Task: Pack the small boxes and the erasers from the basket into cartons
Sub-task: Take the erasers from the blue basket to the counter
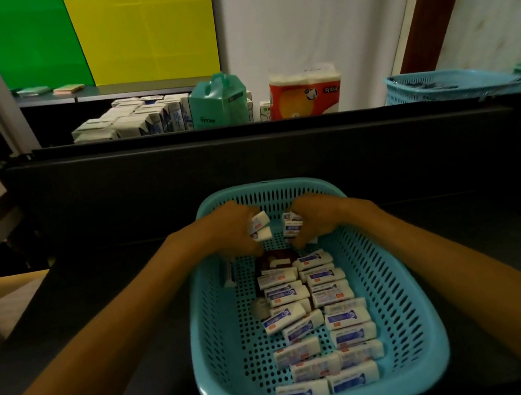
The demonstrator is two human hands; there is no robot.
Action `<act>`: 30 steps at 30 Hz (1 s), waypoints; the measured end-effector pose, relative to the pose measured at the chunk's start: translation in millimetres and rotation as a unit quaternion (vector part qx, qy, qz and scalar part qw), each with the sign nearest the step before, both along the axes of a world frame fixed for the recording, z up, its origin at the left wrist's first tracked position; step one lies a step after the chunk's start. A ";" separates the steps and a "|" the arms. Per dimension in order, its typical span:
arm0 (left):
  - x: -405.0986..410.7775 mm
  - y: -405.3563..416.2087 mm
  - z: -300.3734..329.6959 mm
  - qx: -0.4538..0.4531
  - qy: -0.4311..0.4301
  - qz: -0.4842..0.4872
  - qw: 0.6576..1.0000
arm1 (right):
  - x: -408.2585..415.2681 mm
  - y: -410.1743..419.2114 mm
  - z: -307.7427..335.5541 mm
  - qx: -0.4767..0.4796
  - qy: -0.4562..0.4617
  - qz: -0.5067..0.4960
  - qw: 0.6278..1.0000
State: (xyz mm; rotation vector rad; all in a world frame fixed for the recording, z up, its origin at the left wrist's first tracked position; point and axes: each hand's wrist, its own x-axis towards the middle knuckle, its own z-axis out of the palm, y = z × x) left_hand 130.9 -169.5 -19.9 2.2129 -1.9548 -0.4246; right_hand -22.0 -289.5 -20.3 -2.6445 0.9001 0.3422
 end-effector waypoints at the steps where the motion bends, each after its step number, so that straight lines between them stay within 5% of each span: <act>1: -0.6 2.6 2.5 -0.015 0.004 0.000 1.000 | -1.9 2.1 1.6 -0.002 -0.021 -0.008 1.000; 14: -58.2 40.8 61.4 -0.168 0.123 -0.033 0.978 | -125.8 50.0 63.4 0.063 -0.364 -0.094 0.925; 30: -372.6 -31.3 51.2 -0.160 0.074 -0.162 0.971 | -468.0 27.0 26.4 -0.010 -0.376 -0.257 0.890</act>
